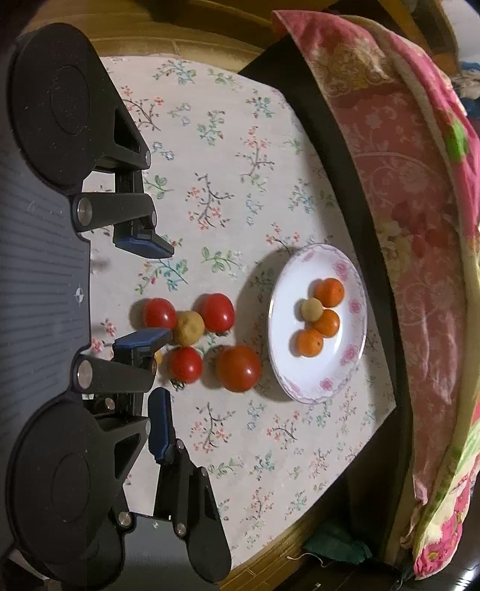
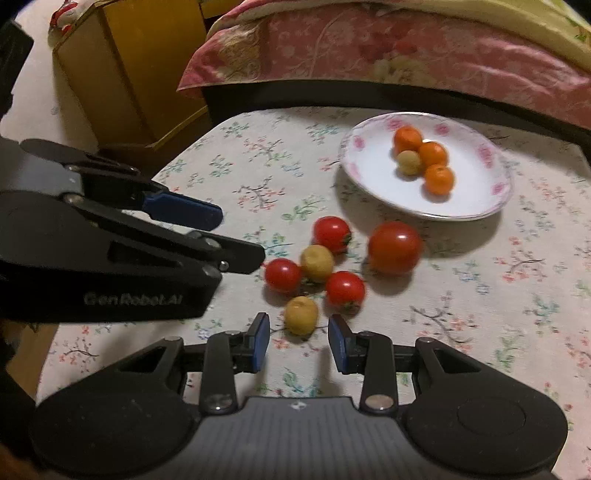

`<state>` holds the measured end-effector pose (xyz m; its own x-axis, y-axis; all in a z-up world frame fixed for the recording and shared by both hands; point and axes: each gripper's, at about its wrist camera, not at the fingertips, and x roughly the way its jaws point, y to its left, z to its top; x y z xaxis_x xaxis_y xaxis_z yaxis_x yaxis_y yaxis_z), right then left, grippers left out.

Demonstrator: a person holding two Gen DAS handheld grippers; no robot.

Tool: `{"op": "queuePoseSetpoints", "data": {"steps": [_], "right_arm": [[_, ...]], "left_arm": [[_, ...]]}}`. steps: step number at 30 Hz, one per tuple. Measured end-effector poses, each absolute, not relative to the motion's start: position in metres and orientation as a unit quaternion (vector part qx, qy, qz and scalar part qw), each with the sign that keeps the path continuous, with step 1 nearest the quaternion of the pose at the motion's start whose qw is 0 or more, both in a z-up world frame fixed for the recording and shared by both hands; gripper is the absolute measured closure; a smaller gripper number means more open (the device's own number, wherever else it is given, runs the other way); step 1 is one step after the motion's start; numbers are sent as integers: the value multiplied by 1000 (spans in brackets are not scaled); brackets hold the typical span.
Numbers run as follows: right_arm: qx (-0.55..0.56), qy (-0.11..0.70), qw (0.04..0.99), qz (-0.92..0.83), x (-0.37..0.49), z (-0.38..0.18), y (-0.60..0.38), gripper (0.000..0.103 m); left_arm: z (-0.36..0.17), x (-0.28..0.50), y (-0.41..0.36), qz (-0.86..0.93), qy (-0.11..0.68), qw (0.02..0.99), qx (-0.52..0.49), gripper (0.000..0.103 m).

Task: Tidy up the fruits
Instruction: 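Move both open tools back toward the remaining fruit cluster, then grasp a yellow-brown fruit with the right tool while the left tool grasps a red cherry tomato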

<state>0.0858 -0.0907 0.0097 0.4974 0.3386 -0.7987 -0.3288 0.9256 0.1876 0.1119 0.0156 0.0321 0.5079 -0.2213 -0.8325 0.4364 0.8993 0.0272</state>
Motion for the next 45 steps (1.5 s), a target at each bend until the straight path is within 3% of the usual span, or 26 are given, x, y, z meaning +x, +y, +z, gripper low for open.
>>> {"op": "queuePoseSetpoints", "data": {"steps": [7,11,27,31,45], "right_arm": [[-3,459,866,199,93,-1,-79,74],[-21,466,863,195,96,-5,-76,84],[-1,490,853,181,82,9,-116,85],[7,489,855,175,83,13,-124,85],[13,497,850,175,89,0,-128,85]], "left_arm": [[29,112,26,-194,460,858,119,51],[27,114,27,-198,459,857,122,51],[3,112,1,-241,468,836,157,52],[-10,119,-4,-238,481,828,160,59],[-16,122,-9,-233,469,835,169,65]]}}
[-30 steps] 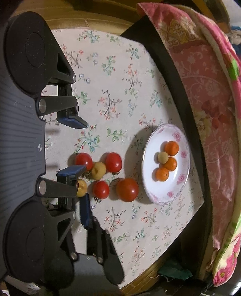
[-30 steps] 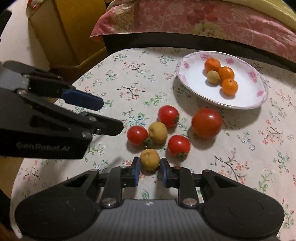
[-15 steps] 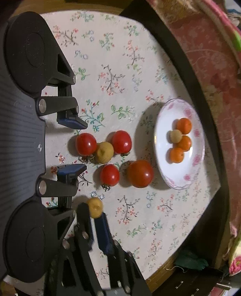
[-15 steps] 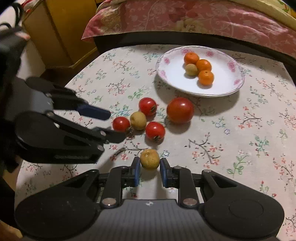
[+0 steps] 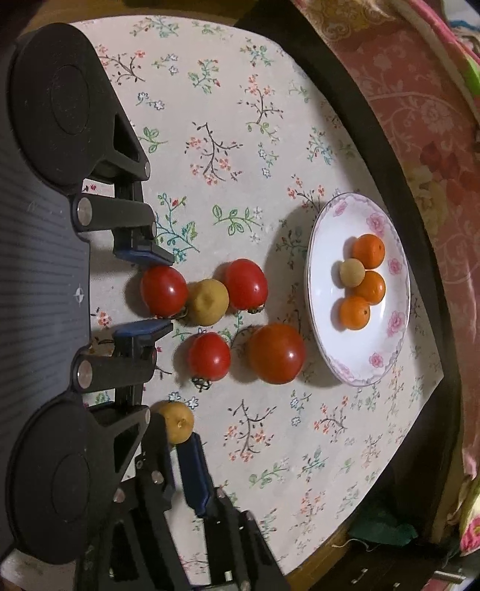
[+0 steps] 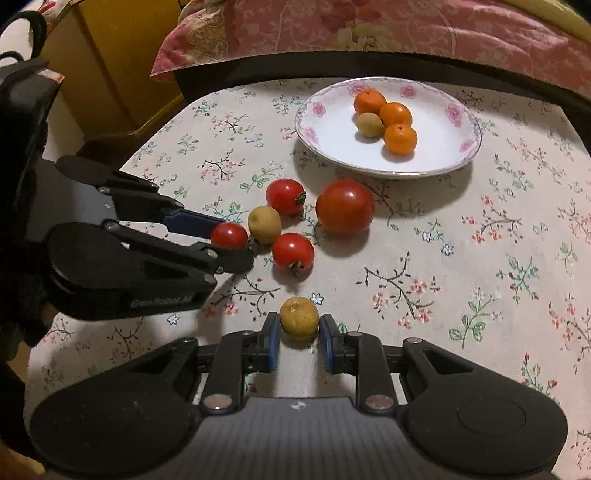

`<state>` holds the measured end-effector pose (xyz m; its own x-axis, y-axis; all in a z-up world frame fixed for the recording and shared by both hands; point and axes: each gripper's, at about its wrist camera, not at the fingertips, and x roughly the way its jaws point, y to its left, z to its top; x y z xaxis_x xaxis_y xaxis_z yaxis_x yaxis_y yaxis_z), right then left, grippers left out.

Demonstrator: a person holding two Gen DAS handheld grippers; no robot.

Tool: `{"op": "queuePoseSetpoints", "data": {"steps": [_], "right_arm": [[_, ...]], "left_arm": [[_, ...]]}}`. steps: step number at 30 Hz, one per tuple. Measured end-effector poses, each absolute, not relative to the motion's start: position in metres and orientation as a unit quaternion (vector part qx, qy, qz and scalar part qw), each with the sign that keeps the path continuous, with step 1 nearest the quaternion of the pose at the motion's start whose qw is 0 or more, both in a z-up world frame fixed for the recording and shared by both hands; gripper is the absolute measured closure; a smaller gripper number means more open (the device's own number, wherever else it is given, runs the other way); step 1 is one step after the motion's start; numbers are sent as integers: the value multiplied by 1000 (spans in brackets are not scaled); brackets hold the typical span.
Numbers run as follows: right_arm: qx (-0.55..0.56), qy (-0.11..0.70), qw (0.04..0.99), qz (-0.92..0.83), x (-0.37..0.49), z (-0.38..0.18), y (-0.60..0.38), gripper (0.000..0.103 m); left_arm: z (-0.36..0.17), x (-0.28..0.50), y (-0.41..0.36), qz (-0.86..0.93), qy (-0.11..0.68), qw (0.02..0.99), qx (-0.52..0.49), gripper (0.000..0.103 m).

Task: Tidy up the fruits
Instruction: 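Grasp a yellow-brown fruit with the right tool while the left tool grasps a red cherry tomato, then lift and carry both held fruits over the white plate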

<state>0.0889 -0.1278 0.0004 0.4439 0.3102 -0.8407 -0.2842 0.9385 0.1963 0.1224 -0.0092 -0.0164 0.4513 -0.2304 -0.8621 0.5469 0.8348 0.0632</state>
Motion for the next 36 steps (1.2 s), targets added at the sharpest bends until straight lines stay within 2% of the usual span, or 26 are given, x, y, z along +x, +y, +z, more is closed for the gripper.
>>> {"op": "queuePoseSetpoints", "data": {"steps": [12,14,16,18,19,22,26,29,36], "right_arm": [[13,491,852,183,89,-4,-130,85],[11,491,852,182,89,-4,-129,84],[3,489,852,185,89,-5,-128,83],[0,488,853,184,88,-5,-128,80],[0,488,853,187,88,-5,-128,76],[-5,486,852,194,87,-5,-125,72],[-12,480,855,196,84,-6,-124,72],[-15,478,856,193,85,-5,-124,72],[-23,474,860,188,88,-6,-123,72]], "left_arm": [[-17,109,-4,-238,477,827,177,63],[-17,109,-5,-236,477,828,179,60],[-17,110,-4,-235,479,827,178,51],[-17,110,-4,-238,483,824,175,42],[-17,109,-5,-238,483,824,176,42],[-17,107,-6,-240,479,825,181,41],[-17,105,-4,-239,478,826,181,43],[-17,103,-5,-241,478,826,178,49],[-17,103,-2,-240,476,828,176,51]]}}
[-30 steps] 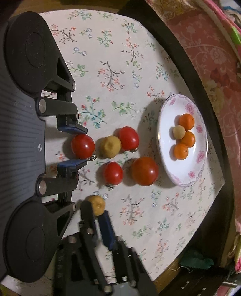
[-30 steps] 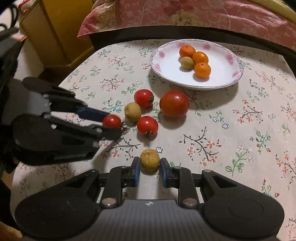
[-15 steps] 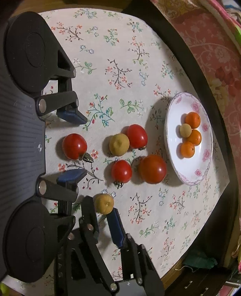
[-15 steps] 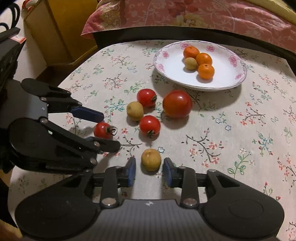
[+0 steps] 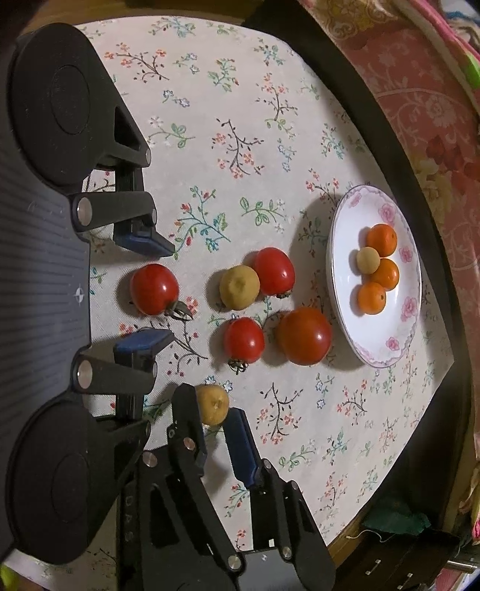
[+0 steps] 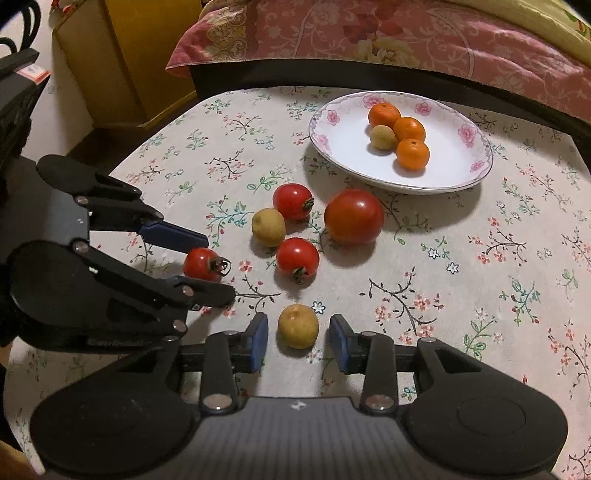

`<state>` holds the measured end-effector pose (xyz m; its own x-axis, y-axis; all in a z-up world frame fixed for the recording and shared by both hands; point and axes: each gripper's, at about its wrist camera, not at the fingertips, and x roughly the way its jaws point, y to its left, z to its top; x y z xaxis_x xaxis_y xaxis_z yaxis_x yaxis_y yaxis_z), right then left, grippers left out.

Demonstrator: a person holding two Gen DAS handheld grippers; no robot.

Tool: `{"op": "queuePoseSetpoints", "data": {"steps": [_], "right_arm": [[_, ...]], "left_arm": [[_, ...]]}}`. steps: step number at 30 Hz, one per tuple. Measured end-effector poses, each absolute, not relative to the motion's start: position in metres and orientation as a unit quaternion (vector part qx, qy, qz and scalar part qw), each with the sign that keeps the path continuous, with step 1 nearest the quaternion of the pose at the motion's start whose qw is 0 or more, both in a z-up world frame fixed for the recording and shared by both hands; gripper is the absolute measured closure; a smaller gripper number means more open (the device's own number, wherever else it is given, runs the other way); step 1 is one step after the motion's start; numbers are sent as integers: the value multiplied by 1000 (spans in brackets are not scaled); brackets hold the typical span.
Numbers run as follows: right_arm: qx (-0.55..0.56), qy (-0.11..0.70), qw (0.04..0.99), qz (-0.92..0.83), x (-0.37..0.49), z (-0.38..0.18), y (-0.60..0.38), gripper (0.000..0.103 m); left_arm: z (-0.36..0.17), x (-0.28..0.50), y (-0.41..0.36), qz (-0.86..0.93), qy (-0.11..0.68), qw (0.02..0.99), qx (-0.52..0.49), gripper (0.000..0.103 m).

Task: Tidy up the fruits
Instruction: 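Lift and carry both held fruits over the white plate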

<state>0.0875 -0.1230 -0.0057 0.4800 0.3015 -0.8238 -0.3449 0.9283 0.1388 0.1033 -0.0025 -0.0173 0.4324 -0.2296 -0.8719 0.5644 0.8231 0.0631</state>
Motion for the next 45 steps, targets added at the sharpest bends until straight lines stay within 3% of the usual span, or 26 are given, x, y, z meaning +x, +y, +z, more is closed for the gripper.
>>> {"op": "queuePoseSetpoints", "data": {"steps": [8,11,45], "right_arm": [[-40,470,861,190,86,-6,-117,77],[-42,470,862,184,86,-6,-117,84],[-3,429,889,158,93,33,-131,84]], "left_arm": [[-17,105,2,-237,479,828,168,50],[-15,106,0,-233,478,831,167,66],[19,116,-15,-226,437,859,143,67]]}}
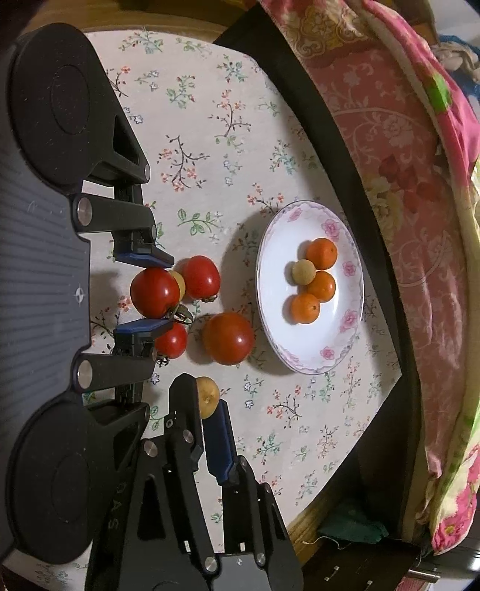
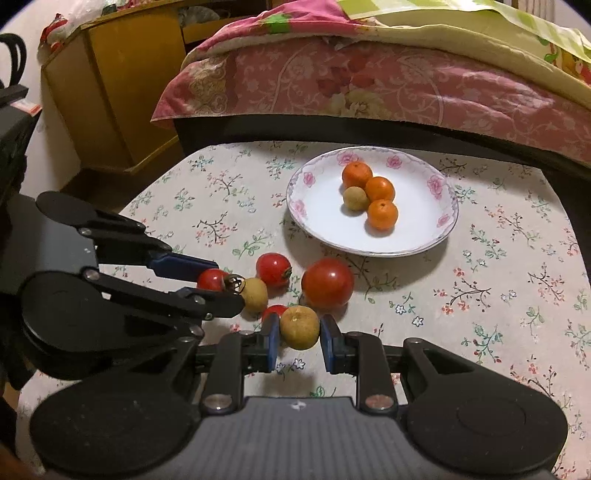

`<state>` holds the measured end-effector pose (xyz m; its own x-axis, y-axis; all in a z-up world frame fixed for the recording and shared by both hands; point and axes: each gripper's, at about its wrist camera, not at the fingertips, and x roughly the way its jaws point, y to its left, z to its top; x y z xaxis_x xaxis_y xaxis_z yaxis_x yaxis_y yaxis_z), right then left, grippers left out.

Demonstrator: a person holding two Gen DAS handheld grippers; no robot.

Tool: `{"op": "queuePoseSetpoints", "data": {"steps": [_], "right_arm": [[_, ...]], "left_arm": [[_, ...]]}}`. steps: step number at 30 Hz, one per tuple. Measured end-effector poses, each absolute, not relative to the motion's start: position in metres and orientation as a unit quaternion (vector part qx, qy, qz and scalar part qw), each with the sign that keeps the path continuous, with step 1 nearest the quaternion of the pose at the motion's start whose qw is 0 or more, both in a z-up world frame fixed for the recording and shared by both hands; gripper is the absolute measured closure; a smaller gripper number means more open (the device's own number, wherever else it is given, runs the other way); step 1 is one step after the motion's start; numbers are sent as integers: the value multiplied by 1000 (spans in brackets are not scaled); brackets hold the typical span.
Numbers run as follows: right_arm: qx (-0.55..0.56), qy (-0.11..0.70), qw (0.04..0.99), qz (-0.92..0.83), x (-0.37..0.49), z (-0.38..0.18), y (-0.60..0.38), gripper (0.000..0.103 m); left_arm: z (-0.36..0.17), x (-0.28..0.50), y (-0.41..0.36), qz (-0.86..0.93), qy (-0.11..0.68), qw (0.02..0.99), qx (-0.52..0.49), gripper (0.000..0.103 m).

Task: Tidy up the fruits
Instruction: 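Lift and carry both held fruits over the white plate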

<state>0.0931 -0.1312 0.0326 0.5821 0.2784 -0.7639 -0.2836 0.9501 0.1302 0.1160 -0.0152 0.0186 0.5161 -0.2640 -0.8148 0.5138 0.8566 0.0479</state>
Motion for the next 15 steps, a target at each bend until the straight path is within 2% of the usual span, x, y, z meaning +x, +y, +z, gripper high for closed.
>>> {"op": "queuePoseSetpoints", "data": {"steps": [15], "right_arm": [[25,405,904,137,129,41,-151,84]], "left_arm": [[33,156,-32,-215,402,878,144,67]]}}
